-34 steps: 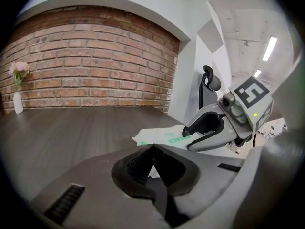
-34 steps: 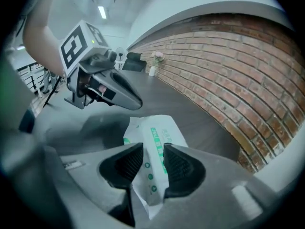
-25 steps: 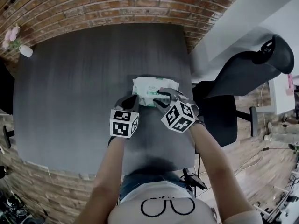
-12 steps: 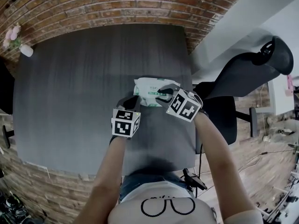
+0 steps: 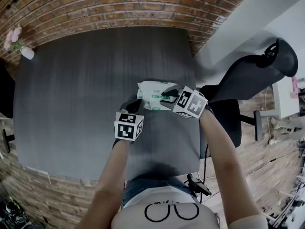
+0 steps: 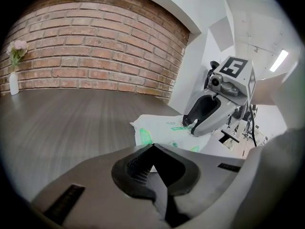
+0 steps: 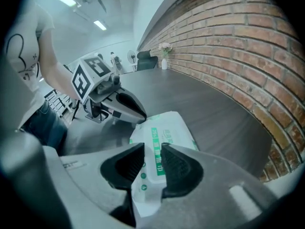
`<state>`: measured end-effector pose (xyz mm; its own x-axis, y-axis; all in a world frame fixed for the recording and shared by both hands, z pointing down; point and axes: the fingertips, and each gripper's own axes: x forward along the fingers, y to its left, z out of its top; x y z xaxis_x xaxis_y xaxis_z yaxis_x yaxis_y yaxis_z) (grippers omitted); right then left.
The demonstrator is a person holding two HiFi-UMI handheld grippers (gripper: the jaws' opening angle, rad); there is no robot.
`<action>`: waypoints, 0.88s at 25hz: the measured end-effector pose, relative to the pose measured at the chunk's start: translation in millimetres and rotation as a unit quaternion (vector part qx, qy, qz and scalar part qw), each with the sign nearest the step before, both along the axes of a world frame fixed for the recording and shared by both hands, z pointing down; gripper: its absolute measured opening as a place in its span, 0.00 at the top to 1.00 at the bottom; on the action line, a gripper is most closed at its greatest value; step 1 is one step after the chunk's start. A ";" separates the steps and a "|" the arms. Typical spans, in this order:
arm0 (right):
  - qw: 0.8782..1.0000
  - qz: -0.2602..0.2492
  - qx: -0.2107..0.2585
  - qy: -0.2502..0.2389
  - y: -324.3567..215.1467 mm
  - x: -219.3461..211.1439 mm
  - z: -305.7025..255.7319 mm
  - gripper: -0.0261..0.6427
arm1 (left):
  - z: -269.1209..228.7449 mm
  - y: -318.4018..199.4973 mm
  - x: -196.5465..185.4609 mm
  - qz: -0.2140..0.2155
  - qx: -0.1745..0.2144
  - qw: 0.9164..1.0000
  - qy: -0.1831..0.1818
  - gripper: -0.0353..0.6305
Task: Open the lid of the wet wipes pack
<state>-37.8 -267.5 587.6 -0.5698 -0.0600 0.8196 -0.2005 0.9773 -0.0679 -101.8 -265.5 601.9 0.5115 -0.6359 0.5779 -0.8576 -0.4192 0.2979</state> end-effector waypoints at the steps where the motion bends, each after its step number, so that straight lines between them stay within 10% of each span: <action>1: 1.000 -0.001 -0.006 -0.001 0.0 0.1 -0.4 0.80 | 0.0 0.1 -0.1 0.000 0.000 1.000 0.001 0.95; 8: 1.000 -0.005 -0.024 0.004 -0.2 -0.8 -7.4 0.80 | -1.1 -0.3 -0.5 0.001 -0.003 1.000 0.003 0.95; 22: 0.986 -0.029 0.160 0.040 7.5 -4.6 -28.2 0.93 | 0.4 0.0 0.9 0.010 -0.007 1.000 -0.012 0.95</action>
<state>-42.4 -260.0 559.3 -0.5134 -0.2928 0.8067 -0.1365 0.9559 0.2602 -101.0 -265.4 602.3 0.5097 -0.6177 0.5988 -0.8561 -0.4330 0.2821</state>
